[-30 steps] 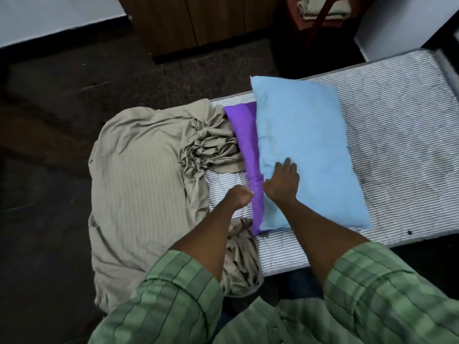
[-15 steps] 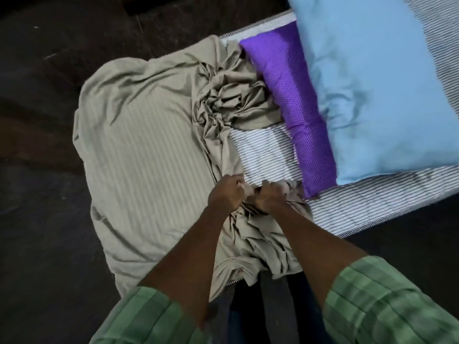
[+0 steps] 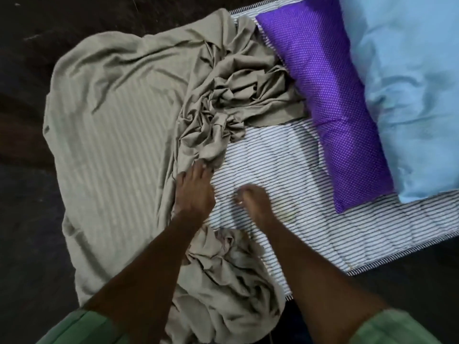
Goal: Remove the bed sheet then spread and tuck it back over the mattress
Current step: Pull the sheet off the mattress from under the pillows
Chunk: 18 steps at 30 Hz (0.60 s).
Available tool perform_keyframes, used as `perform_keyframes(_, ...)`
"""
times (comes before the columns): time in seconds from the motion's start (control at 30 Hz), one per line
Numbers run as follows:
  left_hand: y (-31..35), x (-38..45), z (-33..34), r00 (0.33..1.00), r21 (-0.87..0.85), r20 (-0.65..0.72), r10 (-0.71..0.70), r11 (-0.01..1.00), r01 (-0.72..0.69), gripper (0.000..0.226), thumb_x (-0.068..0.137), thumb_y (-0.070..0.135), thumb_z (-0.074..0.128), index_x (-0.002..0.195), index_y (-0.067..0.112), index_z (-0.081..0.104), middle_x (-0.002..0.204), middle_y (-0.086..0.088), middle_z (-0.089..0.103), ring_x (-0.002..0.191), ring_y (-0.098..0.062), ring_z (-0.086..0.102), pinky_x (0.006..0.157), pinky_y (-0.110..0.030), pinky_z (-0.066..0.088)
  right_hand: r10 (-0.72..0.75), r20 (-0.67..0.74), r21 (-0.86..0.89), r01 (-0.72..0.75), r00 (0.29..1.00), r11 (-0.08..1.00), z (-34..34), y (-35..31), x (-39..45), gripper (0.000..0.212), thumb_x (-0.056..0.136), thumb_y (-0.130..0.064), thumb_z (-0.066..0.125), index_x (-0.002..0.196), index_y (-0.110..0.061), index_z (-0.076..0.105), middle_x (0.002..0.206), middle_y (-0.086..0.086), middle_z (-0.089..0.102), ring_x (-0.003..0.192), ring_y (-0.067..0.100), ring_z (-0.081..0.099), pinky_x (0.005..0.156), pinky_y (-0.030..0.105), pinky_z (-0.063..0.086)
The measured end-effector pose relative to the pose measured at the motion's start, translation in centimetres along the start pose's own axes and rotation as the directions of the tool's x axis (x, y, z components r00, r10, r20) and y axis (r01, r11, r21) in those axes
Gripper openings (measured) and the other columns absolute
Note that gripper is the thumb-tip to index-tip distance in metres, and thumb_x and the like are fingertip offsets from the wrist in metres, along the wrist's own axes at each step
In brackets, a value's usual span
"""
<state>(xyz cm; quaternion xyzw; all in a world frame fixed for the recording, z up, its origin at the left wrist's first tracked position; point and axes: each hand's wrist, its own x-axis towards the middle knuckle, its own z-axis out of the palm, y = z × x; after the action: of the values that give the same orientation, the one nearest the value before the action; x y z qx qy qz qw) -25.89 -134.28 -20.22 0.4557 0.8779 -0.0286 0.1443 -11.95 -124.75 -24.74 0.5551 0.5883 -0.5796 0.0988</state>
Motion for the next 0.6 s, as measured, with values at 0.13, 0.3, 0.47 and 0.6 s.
perform_keyframes(0.13, -0.3, 1.6, -1.4, 0.98, -0.114, -0.148, -0.134, 0.987, 0.118, 0.068, 0.087, 0.033, 0.06, 0.15, 0.024, 0.037, 0.164, -0.011, 0.025, 0.145, -0.034, 0.03, 0.116, -0.053, 0.028, -0.031, -0.256, 0.041, 0.043, 0.966, 0.998, -4.4, -6.6, 5.4, 0.044, 0.074, -0.043, 0.074, 0.113, -0.026, 0.066, 0.105, 0.002, 0.073, 0.101, 0.023, 0.067, 0.095, 0.038, 0.053)
perform_keyframes(0.3, -0.8, 4.9, -2.1, 0.954, -0.261, -0.073, -0.292, 0.928, 0.264, 0.082, 0.078, 0.04, 0.072, 0.15, 0.038, 0.032, 0.164, -0.009, 0.013, 0.148, -0.037, 0.022, 0.114, -0.058, 0.028, -0.14, -0.306, 0.139, 0.19, 0.942, 0.972, -4.2, -16.2, 11.4, 0.108, 0.056, -0.051, 0.084, 0.148, -0.018, 0.036, 0.143, 0.009, 0.056, 0.125, 0.025, 0.059, 0.108, 0.039, 0.048)
perform_keyframes(0.47, -5.5, 6.4, -2.1, 0.949, -0.186, -0.159, -0.27, 0.953, 0.24, 0.082, 0.087, 0.055, 0.065, 0.155, 0.029, 0.027, 0.165, -0.01, 0.013, 0.148, -0.034, 0.021, 0.114, -0.054, 0.026, -0.153, -0.291, -0.154, 0.111, 0.944, 0.982, -0.1, -21.7, 12.9, 0.09, 0.081, -0.031, 0.081, 0.152, -0.008, 0.031, 0.153, 0.014, 0.042, 0.136, 0.032, 0.05, 0.112, 0.035, 0.04)
perform_keyframes(0.6, -8.0, 6.6, -1.3, 0.924, -0.248, -0.14, -0.355, 0.916, 0.314, 0.078, 0.093, 0.057, 0.056, 0.156, 0.023, 0.026, 0.165, -0.012, 0.014, 0.148, -0.035, 0.02, 0.114, -0.054, 0.025, -0.36, -0.011, -0.15, 0.355, 0.933, 0.923, 5.9, -22.0, 12.8, 0.057, 0.084, -0.021, 0.074, 0.137, -0.011, 0.057, 0.127, 0.008, 0.063, 0.116, 0.025, 0.061, 0.092, 0.02, 0.05)
